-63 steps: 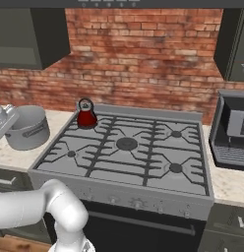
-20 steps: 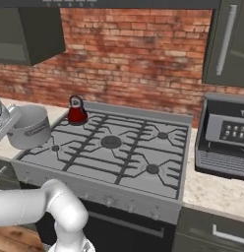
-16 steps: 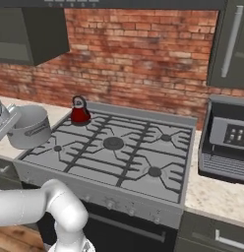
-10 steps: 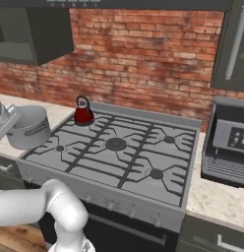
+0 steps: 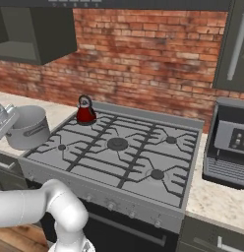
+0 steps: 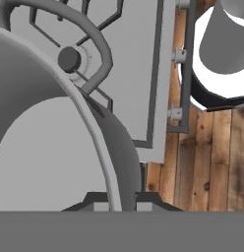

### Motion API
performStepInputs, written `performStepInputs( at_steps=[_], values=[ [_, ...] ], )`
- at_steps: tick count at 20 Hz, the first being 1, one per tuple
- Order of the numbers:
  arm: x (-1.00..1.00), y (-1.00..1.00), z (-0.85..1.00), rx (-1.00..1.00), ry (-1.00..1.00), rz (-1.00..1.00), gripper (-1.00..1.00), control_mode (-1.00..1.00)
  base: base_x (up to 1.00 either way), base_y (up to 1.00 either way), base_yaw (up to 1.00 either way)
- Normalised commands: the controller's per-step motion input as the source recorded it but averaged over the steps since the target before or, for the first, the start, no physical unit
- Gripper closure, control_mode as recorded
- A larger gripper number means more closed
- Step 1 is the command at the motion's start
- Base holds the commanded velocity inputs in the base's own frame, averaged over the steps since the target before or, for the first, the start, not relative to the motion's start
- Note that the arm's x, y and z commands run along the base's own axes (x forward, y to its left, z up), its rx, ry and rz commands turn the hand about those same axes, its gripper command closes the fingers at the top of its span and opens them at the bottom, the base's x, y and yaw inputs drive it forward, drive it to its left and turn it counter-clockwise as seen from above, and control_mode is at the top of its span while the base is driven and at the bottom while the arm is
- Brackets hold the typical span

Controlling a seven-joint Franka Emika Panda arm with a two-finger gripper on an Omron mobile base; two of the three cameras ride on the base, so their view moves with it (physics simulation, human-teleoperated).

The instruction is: Pick the kettle from the cabinet and place it on a stove burner. Then pick the pot from the counter and place it on another stove burner. Finally, turn both burners on.

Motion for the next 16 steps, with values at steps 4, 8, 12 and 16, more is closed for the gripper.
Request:
performStepInputs(
  at_steps=[4,8,12,16],
  values=[
    [0.00,0.00,0.00,0.00,0.00,0.00,1.00,1.00,0.20,-0.23,0.01],
    [0.00,0.00,0.00,0.00,0.00,0.00,1.00,-1.00,0.07,-0.03,0.00],
    [0.00,0.00,0.00,0.00,0.00,0.00,1.00,-1.00,0.00,0.00,0.00],
    [0.00,0.00,0.00,0.00,0.00,0.00,1.00,-1.00,0.00,0.00,0.00]
  ],
)
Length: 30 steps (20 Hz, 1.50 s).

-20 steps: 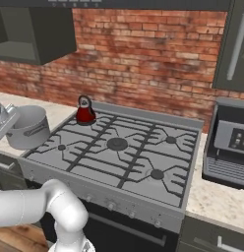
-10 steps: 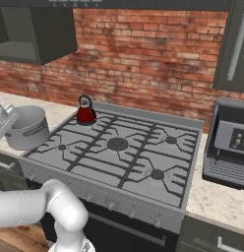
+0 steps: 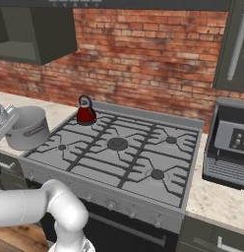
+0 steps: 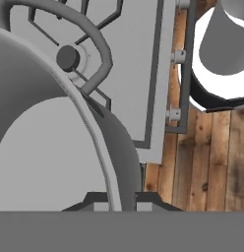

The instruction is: Pick the kettle from the cabinet and place it on a stove burner. Then pick the pot from the counter and place it on another stove burner. Finally, turn both burners on.

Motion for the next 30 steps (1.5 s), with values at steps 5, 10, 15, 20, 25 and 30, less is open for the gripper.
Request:
performStepInputs(
  at_steps=[5,10,15,20,25,30],
  values=[
    [0.14,0.00,0.00,0.00,0.00,0.00,1.00,-1.00,0.00,0.00,0.00],
    [0.37,0.00,0.00,0.00,0.00,0.00,1.00,-1.00,0.00,0.00,0.00],
    [0.30,0.00,0.00,0.00,0.00,0.00,1.00,-1.00,0.00,0.00,0.00],
    [0.21,0.00,0.00,0.00,0.00,0.00,1.00,-1.00,0.00,0.00,0.00],
    [0.12,0.00,0.00,0.00,0.00,-0.02,1.00,-1.00,0.00,0.00,0.00],
    [0.10,-0.14,-0.03,0.00,0.00,-0.05,1.00,-1.00,0.00,0.00,0.00]
  ],
)
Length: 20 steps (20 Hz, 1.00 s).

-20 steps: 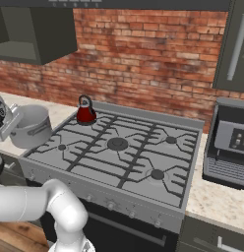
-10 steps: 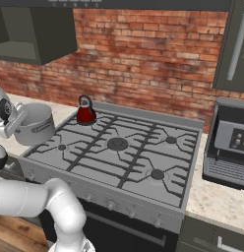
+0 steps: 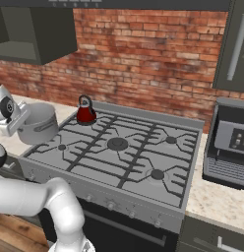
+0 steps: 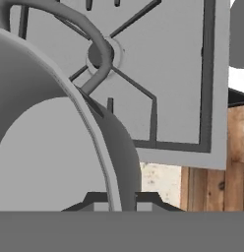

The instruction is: Pick the kettle from the cabinet and place it on a stove burner. Then pick the pot from the counter and place it on another stove burner. Finally, turn both burners on.

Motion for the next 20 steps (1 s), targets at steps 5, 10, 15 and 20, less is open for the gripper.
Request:
performStepInputs(
  at_steps=[5,10,15,20],
  values=[
    [0.07,-0.26,-0.09,0.00,0.00,-0.08,1.00,-1.00,0.00,0.00,0.00],
    [0.07,-0.27,-0.12,-0.01,0.00,-0.09,1.00,-1.00,0.00,0.00,0.00],
    [0.05,-0.22,-0.07,0.00,0.00,-0.09,1.00,-1.00,0.00,0.00,0.00],
    [0.01,-0.22,-0.02,0.00,0.00,-0.09,1.00,-1.00,0.00,0.00,0.00]
  ],
)
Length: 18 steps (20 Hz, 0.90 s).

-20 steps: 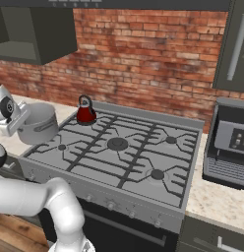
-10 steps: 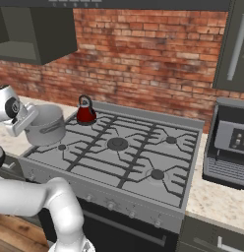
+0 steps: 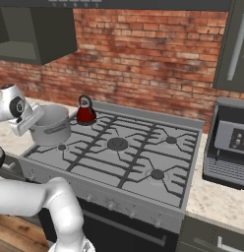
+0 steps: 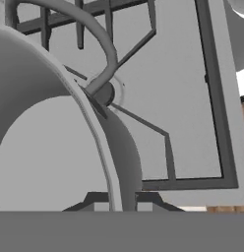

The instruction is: Pick the kettle from the cabinet and place it on a stove burner. Then pick the pot from the counter and place it on another stove burner. Finally, turn both burners on.

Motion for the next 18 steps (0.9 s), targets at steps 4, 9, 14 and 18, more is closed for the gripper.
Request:
performStepInputs(
  at_steps=[4,9,14,18],
  values=[
    [0.00,-0.21,0.00,0.00,0.00,-0.09,1.00,-1.00,0.00,0.00,0.00],
    [0.00,-0.23,0.00,0.00,0.00,-0.09,1.00,-1.00,0.00,0.00,0.00],
    [0.00,-0.22,0.00,0.00,0.00,-0.09,1.00,-1.00,0.00,0.00,0.00],
    [0.00,-0.19,-0.03,0.00,0.00,-0.08,1.00,-1.00,0.00,0.00,0.00]
  ],
)
